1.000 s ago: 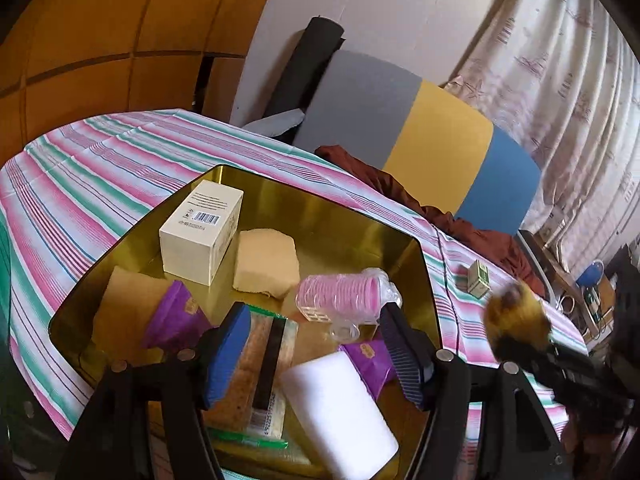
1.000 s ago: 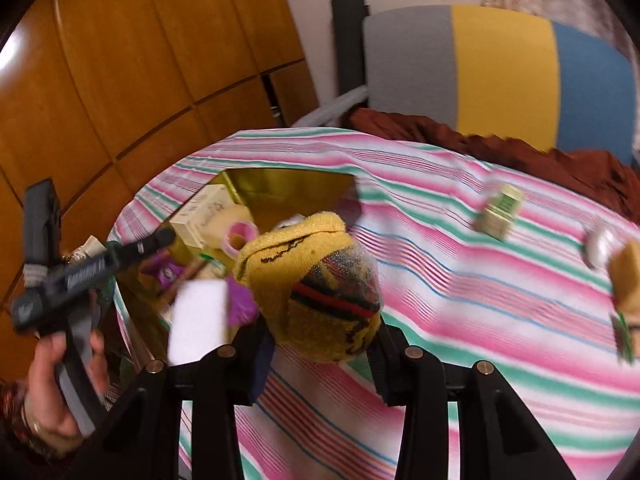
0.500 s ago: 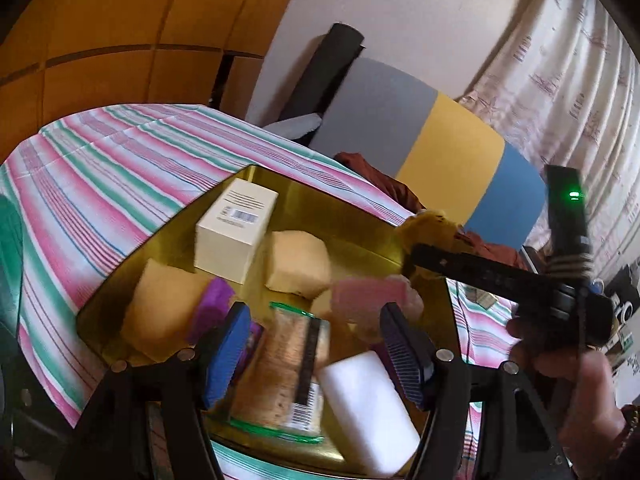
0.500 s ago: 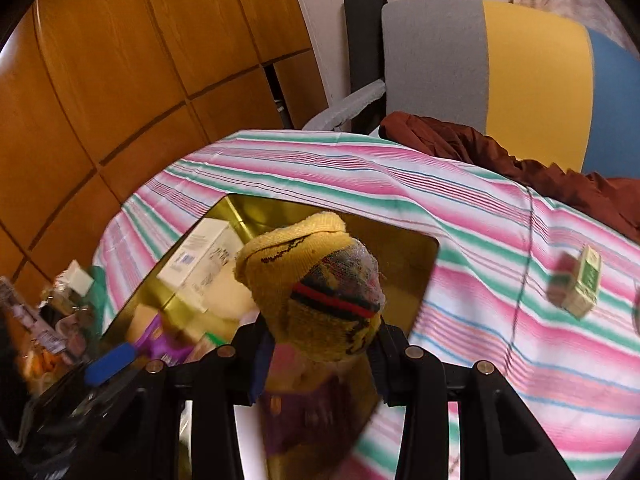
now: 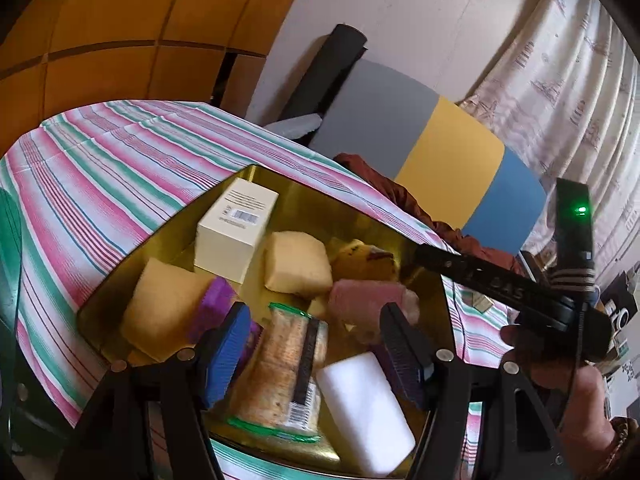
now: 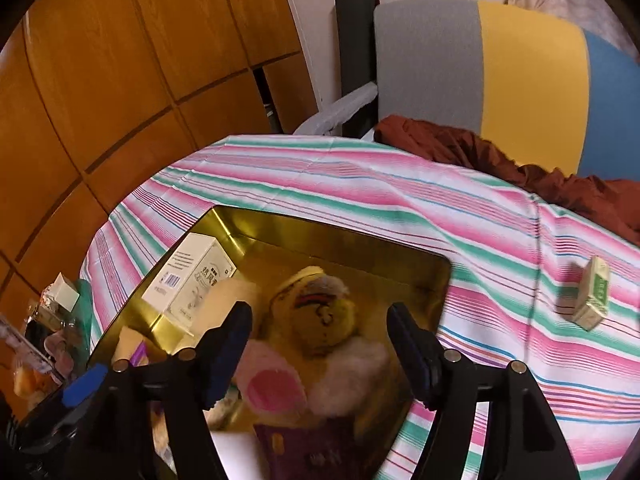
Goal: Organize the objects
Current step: 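Carry the pink roller and yellow hat into the gold tray and release both, then move the right tool to the cracker packet and grasp it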
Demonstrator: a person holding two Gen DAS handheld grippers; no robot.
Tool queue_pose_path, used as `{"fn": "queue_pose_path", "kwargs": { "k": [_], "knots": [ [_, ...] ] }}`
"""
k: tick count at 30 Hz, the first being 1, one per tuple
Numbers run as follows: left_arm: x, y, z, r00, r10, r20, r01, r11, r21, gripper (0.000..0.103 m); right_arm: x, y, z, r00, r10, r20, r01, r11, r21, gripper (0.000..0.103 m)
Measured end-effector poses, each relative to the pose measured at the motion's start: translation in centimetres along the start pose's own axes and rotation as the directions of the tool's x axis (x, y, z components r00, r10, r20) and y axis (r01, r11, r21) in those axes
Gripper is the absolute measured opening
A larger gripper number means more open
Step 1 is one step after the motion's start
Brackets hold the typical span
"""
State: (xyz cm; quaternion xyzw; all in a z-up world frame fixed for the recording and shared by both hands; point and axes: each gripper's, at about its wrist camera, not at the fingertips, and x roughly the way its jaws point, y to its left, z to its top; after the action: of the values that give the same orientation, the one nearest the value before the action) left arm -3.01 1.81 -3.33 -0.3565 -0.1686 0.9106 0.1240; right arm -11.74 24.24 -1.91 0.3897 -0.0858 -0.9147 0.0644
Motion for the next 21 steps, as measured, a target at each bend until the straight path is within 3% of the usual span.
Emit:
{"fn": "queue_pose_path", "kwargs": {
  "k": [10,21],
  "knots": [
    [-0.2,-4.2,-1.9,0.996,-0.08,-0.044,0.085,0.989,0.124,0.068,-5.0,-2.9,-2.5,0.999,-0.02,0.047,0.017,0.998,0.065,0.072],
    [-0.6,-9.5,-5.7,0.975,-0.179,-0.131,0.21,0.938,0.276,0.068,-9.5,-9.0,-7.6,0.994,-0.11,-0.006,0.11,0.986,0.125,0.075]
  ]
}}
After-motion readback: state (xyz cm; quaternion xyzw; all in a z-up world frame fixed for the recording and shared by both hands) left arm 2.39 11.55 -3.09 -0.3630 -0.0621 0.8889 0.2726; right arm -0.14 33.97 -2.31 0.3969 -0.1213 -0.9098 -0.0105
